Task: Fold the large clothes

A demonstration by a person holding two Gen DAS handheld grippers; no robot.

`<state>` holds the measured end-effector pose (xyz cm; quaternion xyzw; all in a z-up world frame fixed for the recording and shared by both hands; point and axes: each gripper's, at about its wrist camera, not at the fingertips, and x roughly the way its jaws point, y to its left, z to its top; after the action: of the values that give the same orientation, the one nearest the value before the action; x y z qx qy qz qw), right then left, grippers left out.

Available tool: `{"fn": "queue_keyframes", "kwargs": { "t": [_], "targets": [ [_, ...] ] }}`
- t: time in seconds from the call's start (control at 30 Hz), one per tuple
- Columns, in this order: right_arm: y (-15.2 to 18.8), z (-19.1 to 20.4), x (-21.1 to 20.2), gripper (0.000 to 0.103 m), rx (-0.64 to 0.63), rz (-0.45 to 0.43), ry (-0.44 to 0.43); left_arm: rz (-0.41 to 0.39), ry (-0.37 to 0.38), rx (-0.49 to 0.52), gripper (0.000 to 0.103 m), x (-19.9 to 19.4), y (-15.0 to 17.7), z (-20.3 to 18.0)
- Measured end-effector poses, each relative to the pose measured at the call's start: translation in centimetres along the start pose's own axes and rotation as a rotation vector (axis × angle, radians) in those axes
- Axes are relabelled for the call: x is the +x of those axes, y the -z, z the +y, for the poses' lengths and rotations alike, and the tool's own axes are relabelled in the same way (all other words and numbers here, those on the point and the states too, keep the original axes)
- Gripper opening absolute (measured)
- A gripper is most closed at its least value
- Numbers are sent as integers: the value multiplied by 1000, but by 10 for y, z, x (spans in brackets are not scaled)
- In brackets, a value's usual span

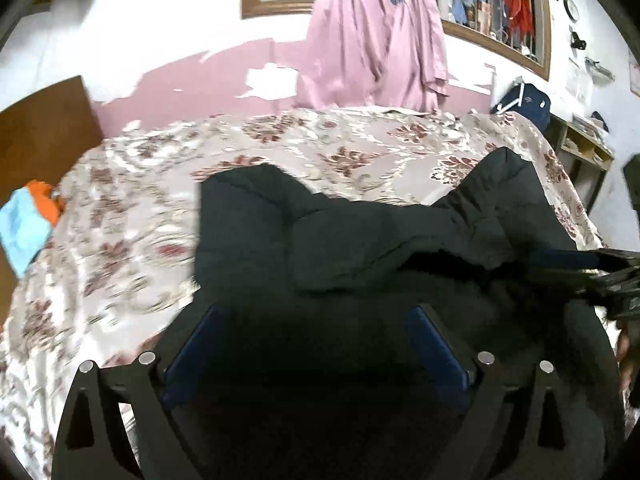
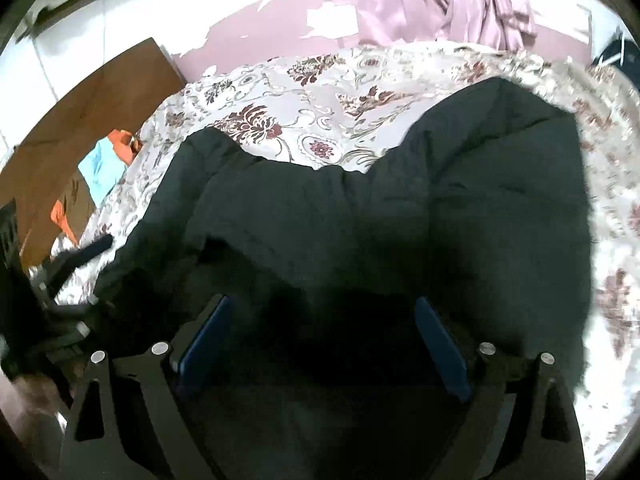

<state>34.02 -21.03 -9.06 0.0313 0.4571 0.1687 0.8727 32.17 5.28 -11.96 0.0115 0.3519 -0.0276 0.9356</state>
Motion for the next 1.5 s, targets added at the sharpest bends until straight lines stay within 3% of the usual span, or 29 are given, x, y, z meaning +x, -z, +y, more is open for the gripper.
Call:
{"fn": "queue_keyframes", "kwargs": {
  "t": [0.3,0.53,0.7,0.87,1.03,1.23,1.4,1.5],
  "targets": [
    [70,-1,-100,89,-8,-28,-47,-15,-3,-86,98,-115,73,48],
    [130,28,-184,90,-18,-168,-73,-11,6,-171,99,-190,134,53],
    [177,34,-209,91,31,-163,-99,11,-29,-193,99,-217,174,52],
    [220,35,-220,91,-1,-123,-21,62,-69,-75,99,-232,211,43],
    [247,36,-230,91,-56,-85,11,77,-30,-103,99,-238,221,47],
    [229,38,-220,91,6,-90,-23,26,-23,-170,99,-239,209,54],
    [171,55,-190,91,-20,-129,-67,39,-15,-209,99,-235,213,59],
    [127,67,-157,91,-68,-148,-39,48,-9,-227,99,-234,219,64]
  ]
}}
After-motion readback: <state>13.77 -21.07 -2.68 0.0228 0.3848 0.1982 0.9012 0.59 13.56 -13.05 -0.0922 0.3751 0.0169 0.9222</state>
